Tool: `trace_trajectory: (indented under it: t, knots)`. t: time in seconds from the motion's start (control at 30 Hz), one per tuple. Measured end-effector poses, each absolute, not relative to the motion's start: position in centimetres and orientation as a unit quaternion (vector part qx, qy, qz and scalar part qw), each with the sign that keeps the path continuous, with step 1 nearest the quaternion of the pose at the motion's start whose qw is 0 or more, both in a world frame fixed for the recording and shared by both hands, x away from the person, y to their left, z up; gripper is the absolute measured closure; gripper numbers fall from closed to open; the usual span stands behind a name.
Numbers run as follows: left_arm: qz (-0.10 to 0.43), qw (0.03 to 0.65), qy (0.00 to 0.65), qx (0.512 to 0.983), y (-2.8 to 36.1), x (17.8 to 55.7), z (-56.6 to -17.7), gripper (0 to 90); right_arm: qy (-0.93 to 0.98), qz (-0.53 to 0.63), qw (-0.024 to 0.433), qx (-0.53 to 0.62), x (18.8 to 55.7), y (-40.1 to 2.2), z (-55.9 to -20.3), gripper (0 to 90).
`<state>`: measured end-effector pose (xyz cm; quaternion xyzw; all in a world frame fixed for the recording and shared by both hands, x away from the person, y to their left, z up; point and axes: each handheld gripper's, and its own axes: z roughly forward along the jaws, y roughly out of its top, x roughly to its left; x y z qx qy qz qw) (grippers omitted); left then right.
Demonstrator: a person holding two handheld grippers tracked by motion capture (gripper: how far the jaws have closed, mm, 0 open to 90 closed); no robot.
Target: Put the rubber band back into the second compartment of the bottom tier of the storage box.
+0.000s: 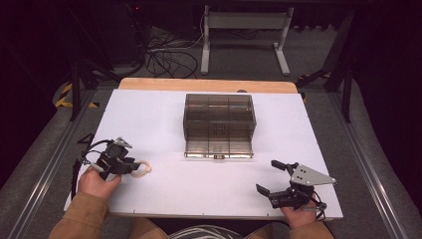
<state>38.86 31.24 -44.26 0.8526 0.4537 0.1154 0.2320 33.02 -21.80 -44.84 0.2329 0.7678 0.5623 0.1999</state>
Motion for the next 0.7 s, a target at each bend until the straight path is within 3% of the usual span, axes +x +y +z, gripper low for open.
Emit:
trace_trajectory:
  t: [0.37,0.7]
  knots:
    - [0.119,0.219,0.472,0.846,31.30,39.19,-44.62,80.0,0.768,0.563,0.199,0.233,33.04,-21.78,-44.86,6.4]
    - [0.125,0.214,0.478,0.843,31.14,39.21,-44.81,83.2,0.768,0.563,0.200,0.232,33.03,-21.78,-44.85,6.5]
